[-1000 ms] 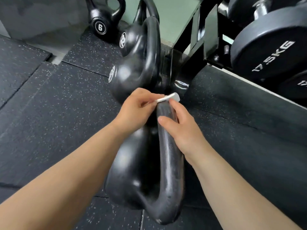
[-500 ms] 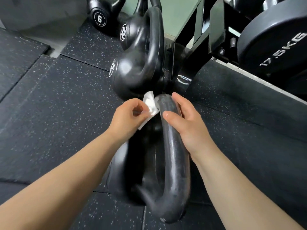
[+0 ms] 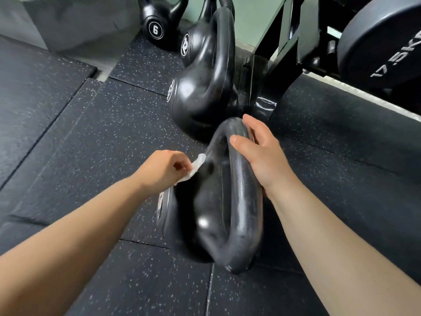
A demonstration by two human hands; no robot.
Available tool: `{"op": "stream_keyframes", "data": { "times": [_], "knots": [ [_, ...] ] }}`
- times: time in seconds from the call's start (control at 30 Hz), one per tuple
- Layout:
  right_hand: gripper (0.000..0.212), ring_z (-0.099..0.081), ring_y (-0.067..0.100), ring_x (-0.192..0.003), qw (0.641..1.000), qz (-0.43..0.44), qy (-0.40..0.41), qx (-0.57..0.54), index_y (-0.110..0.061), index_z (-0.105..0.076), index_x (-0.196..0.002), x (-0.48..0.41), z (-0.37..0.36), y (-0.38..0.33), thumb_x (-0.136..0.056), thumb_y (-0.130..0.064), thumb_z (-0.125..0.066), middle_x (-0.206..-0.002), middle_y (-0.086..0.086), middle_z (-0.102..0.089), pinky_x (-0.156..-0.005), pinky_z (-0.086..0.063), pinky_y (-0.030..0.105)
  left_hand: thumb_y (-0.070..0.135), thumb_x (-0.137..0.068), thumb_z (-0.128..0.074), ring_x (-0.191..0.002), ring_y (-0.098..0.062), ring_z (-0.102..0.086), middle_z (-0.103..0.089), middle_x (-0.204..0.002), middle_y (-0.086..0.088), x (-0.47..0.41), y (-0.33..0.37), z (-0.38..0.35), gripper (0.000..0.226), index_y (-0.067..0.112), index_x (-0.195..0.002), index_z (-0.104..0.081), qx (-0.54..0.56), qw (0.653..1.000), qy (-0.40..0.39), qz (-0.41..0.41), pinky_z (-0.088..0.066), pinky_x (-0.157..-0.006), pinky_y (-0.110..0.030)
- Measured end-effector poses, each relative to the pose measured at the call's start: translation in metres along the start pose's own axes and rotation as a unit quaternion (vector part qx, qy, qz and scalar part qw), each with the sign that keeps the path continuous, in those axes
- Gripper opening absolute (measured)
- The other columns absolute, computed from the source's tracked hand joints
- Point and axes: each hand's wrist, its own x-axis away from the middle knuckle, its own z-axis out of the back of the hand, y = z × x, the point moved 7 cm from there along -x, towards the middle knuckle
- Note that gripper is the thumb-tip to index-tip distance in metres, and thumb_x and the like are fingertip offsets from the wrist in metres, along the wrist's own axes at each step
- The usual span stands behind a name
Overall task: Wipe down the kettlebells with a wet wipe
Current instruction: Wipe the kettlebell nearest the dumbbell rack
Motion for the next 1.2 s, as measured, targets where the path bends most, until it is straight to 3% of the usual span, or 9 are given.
{"op": "stream_keyframes", "data": {
  "times": [0.1, 0.17, 0.3, 0.43, 0.5, 0.67, 0.77, 1.03, 1.2],
  "knots": [
    [0.055, -0.036, 0.007, -0.126, 1.000, 0.000, 0.000, 0.001, -0.024, -0.033, -0.135, 0.002, 0.000, 0.000, -0.084, -0.022, -0.055, -0.142, -0.006, -0.037, -0.096, -0.029, 0.022, 0.002, -0.071, -0.068, -0.060, 0.007, -0.055, -0.059, -0.064, 0.010, 0.043, 0.021, 0.017, 0.026, 0.025, -0.067, -0.055, 0.216, 0.976, 0.013, -0.003, -0.040, -0.061, -0.003],
    [0.056, -0.036, 0.008, -0.128, 1.000, 0.002, 0.001, 0.004, -0.023, -0.032, -0.136, 0.004, 0.001, 0.000, -0.084, -0.022, -0.055, -0.143, -0.006, -0.036, -0.097, -0.028, 0.022, 0.017, -0.066, -0.069, -0.068, 0.000, -0.059, -0.064, -0.072, 0.005, 0.075, 0.048, 0.008, 0.017, 0.026, -0.075, -0.058, 0.345, 0.936, -0.060, -0.038, -0.046, -0.067, -0.010],
    [0.058, -0.036, 0.010, -0.128, 1.000, 0.013, 0.000, 0.013, -0.020, -0.029, -0.137, 0.005, 0.001, -0.002, -0.085, -0.021, -0.053, -0.144, -0.003, -0.036, -0.099, -0.028, 0.021, 0.028, -0.067, -0.061, -0.069, 0.003, -0.054, -0.059, -0.077, 0.020, 0.108, 0.073, -0.035, 0.014, 0.035, -0.078, -0.055, 0.264, 0.942, -0.179, -0.104, -0.042, -0.067, -0.008],
    [0.058, -0.035, 0.012, -0.130, 0.999, 0.018, -0.002, 0.032, -0.021, -0.027, -0.138, 0.005, 0.001, -0.002, -0.086, -0.023, -0.052, -0.146, -0.003, -0.034, -0.099, -0.028, 0.022, 0.026, -0.068, -0.050, -0.066, -0.004, -0.042, -0.053, -0.063, 0.015, 0.109, 0.062, -0.051, 0.011, 0.026, -0.076, -0.043, -0.009, 0.968, -0.104, -0.229, -0.032, -0.057, -0.006],
    [0.058, -0.034, 0.012, -0.130, 0.999, 0.018, -0.003, 0.038, -0.020, -0.026, -0.138, 0.005, 0.000, -0.002, -0.086, -0.024, -0.051, -0.146, -0.002, -0.033, -0.099, -0.028, 0.022, 0.026, -0.067, -0.046, -0.068, -0.009, -0.042, -0.058, -0.059, 0.003, 0.108, 0.046, -0.058, 0.010, 0.026, -0.074, -0.039, -0.062, 0.973, -0.085, -0.208, -0.031, -0.053, -0.013],
    [0.058, -0.034, 0.011, -0.130, 0.999, 0.022, -0.005, 0.045, -0.021, -0.025, -0.139, 0.005, 0.002, -0.002, -0.086, -0.027, -0.050, -0.146, -0.003, -0.033, -0.098, -0.028, 0.022, 0.024, -0.073, -0.048, -0.072, 0.000, -0.049, -0.061, -0.071, 0.009, 0.112, 0.049, -0.054, 0.006, 0.029, -0.077, -0.047, 0.043, 0.980, -0.086, -0.176, -0.030, -0.065, 0.006],
    [0.058, -0.035, 0.011, -0.129, 0.999, 0.023, 0.001, 0.043, -0.021, -0.026, -0.138, 0.005, 0.002, -0.001, -0.086, -0.027, -0.050, -0.145, -0.003, -0.033, -0.098, -0.028, 0.022, 0.025, -0.078, -0.048, -0.069, 0.005, -0.051, -0.056, -0.086, 0.011, 0.111, 0.055, -0.046, 0.008, 0.028, -0.083, -0.054, 0.121, 0.978, -0.065, -0.156, -0.035, -0.063, 0.000],
    [0.058, -0.034, 0.012, -0.130, 0.999, 0.027, 0.001, 0.037, -0.020, -0.027, -0.138, 0.003, 0.002, 0.001, -0.085, -0.027, -0.051, -0.146, -0.001, -0.033, -0.100, -0.030, 0.024, 0.009, -0.078, -0.046, -0.079, -0.006, -0.054, -0.071, -0.079, 0.003, 0.084, 0.069, -0.056, 0.024, 0.014, -0.084, -0.068, 0.071, 0.966, -0.144, -0.205, -0.034, -0.072, 0.001],
    [0.058, -0.033, 0.013, -0.131, 0.999, 0.032, -0.007, 0.036, -0.022, -0.026, -0.138, 0.003, 0.004, 0.004, -0.086, -0.030, -0.051, -0.147, -0.001, -0.031, -0.099, -0.029, 0.025, 0.002, -0.078, -0.063, -0.063, 0.004, -0.053, -0.064, -0.062, 0.017, 0.088, 0.054, -0.056, 0.027, 0.026, -0.067, -0.069, 0.246, 0.938, -0.242, -0.031, -0.043, -0.063, -0.008]
  ]
}}
